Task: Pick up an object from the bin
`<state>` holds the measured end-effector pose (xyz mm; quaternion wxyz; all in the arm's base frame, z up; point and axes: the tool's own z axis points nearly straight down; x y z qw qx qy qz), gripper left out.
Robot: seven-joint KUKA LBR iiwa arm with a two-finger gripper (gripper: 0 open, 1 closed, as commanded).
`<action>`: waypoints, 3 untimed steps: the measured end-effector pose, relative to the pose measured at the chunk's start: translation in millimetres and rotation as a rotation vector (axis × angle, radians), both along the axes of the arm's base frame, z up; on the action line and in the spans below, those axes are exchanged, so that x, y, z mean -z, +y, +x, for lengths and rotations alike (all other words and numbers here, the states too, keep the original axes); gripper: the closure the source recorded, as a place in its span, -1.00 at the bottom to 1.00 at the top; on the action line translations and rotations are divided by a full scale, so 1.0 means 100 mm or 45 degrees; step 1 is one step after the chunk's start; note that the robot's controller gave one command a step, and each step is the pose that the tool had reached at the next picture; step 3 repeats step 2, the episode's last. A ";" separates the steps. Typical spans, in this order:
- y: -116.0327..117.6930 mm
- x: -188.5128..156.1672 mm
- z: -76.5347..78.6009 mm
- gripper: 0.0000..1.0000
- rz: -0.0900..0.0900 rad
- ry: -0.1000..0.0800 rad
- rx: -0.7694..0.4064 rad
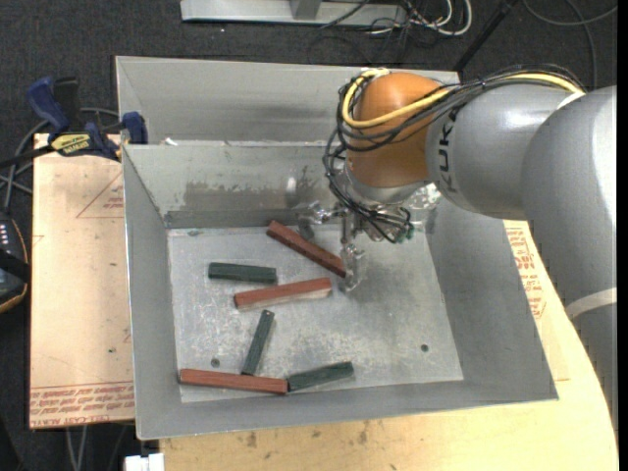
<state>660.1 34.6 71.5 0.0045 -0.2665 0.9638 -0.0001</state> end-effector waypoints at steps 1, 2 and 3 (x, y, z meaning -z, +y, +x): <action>0.00 -0.01 -0.01 1.00 0.000 0.003 0.000; 0.11 -1.58 -0.02 1.00 -0.001 -0.006 -0.064; 0.11 -1.58 -0.02 1.00 -0.001 -0.006 -0.064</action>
Offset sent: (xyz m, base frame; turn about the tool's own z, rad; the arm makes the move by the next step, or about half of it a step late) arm 0.0000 0.0000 0.0000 0.0000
